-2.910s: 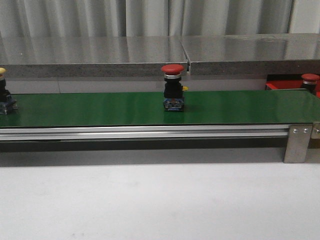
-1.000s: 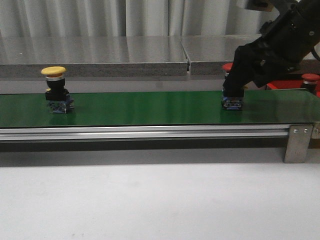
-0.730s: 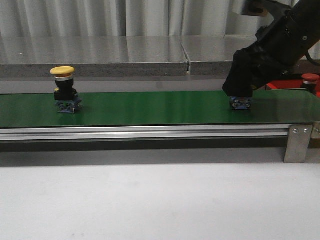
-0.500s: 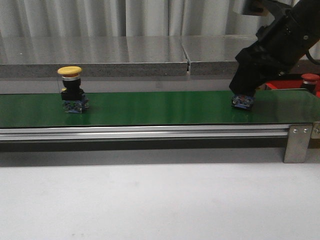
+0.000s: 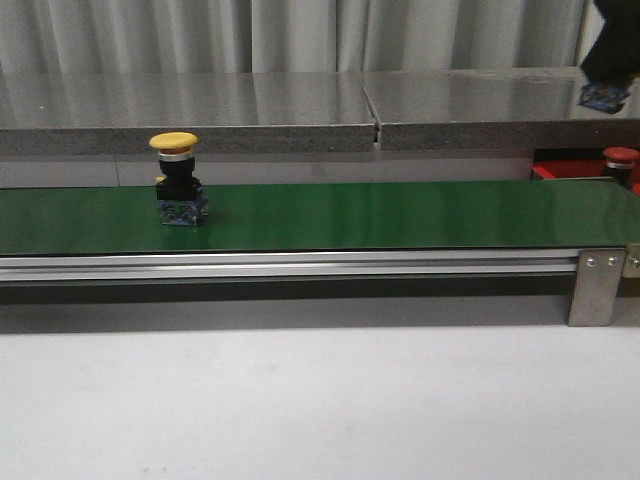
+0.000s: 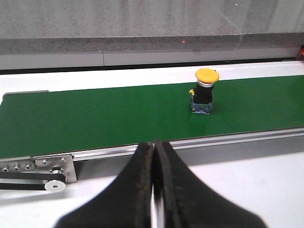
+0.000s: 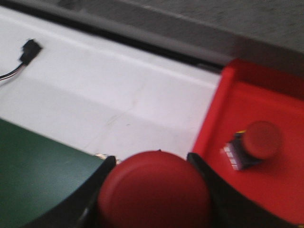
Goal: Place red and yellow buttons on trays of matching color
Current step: 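Lift the red button into the red tray and open the right gripper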
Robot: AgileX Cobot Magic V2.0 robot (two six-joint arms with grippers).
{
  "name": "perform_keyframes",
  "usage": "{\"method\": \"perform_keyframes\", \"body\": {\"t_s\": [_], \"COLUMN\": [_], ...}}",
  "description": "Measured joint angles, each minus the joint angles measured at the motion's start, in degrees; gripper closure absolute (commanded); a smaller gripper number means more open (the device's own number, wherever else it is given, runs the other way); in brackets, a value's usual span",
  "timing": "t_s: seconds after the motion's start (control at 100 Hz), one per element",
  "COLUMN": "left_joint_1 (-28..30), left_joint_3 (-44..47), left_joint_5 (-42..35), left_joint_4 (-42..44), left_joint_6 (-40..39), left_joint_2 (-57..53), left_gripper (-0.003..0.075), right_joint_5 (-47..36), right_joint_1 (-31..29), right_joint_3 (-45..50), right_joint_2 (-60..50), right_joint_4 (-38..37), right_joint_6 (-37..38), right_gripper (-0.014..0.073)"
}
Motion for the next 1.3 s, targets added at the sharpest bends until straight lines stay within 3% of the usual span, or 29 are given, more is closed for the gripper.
{"method": "perform_keyframes", "body": {"t_s": [0.17, 0.38, 0.86, 1.3], "left_joint_1": [0.0, 0.0, 0.0, 0.0], "left_joint_3": [0.0, 0.0, 0.0, 0.0], "left_joint_5": [0.0, 0.0, 0.0, 0.0], "left_joint_4": [0.0, 0.0, 0.0, 0.0], "left_joint_6": [0.0, 0.0, 0.0, 0.0], "left_joint_2": [0.0, 0.0, 0.0, 0.0], "left_gripper": [0.0739, 0.0739, 0.0739, 0.0739], "right_joint_5": [0.56, 0.81, 0.1, -2.27], "right_joint_1": [-5.13, -7.27, -7.5, -7.5], "right_joint_3": [-6.2, -12.23, -23.62, -24.43], "right_joint_2": [4.35, 11.85, 25.14, 30.07], "right_joint_4": [-3.28, -9.48, -13.54, -15.33], "right_joint_6": [0.9, 2.47, 2.79, 2.79], "right_gripper": [0.0608, 0.0608, 0.0608, 0.0608]}}
